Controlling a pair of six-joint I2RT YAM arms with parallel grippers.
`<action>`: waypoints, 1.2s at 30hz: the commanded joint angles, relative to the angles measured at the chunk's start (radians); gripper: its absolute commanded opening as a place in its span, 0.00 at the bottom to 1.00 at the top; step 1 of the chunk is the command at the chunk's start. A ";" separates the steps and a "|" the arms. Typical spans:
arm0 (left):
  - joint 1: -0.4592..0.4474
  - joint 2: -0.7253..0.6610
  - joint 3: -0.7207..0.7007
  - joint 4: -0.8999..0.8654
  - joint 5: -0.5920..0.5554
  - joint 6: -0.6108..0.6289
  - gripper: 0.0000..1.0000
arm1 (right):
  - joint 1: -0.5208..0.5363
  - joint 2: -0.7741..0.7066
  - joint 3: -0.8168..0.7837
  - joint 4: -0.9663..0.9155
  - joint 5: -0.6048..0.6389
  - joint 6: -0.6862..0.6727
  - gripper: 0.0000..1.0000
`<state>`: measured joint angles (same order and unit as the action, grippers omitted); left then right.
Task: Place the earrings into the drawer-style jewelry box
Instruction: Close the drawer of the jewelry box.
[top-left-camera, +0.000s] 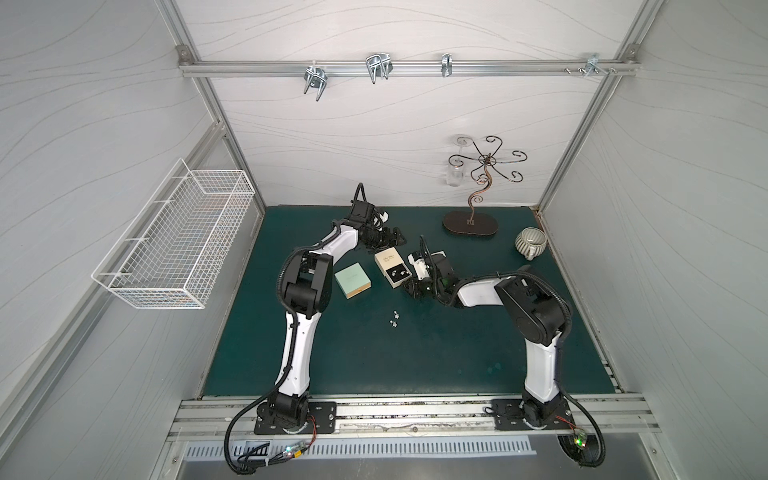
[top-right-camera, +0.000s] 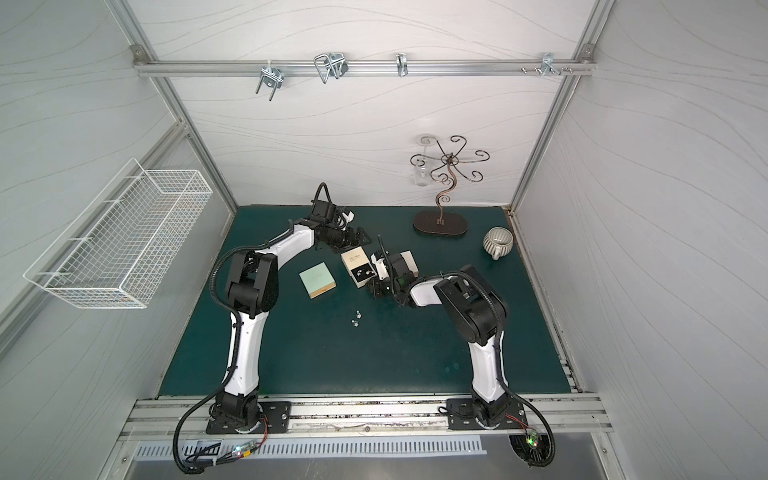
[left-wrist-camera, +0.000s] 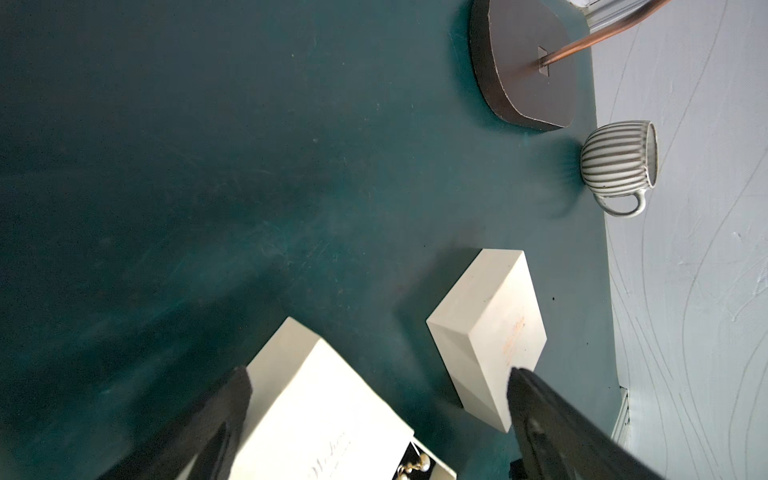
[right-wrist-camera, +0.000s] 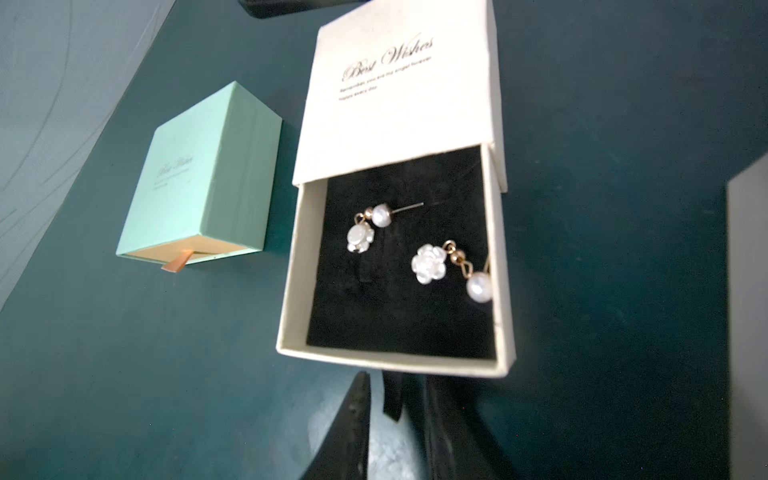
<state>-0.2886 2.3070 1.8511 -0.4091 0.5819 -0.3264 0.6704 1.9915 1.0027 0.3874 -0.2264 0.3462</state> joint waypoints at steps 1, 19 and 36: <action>0.004 0.029 0.055 0.021 0.030 0.019 0.99 | 0.009 0.028 0.026 0.016 -0.009 0.014 0.25; 0.003 0.053 0.083 -0.015 0.077 0.067 0.99 | 0.027 0.105 0.105 0.056 0.054 0.106 0.23; 0.003 0.055 0.090 -0.034 0.104 0.081 0.99 | 0.038 0.150 0.161 0.083 0.142 0.157 0.23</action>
<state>-0.2878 2.3405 1.9007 -0.4187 0.6495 -0.2638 0.7029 2.1143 1.1416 0.4526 -0.1169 0.4843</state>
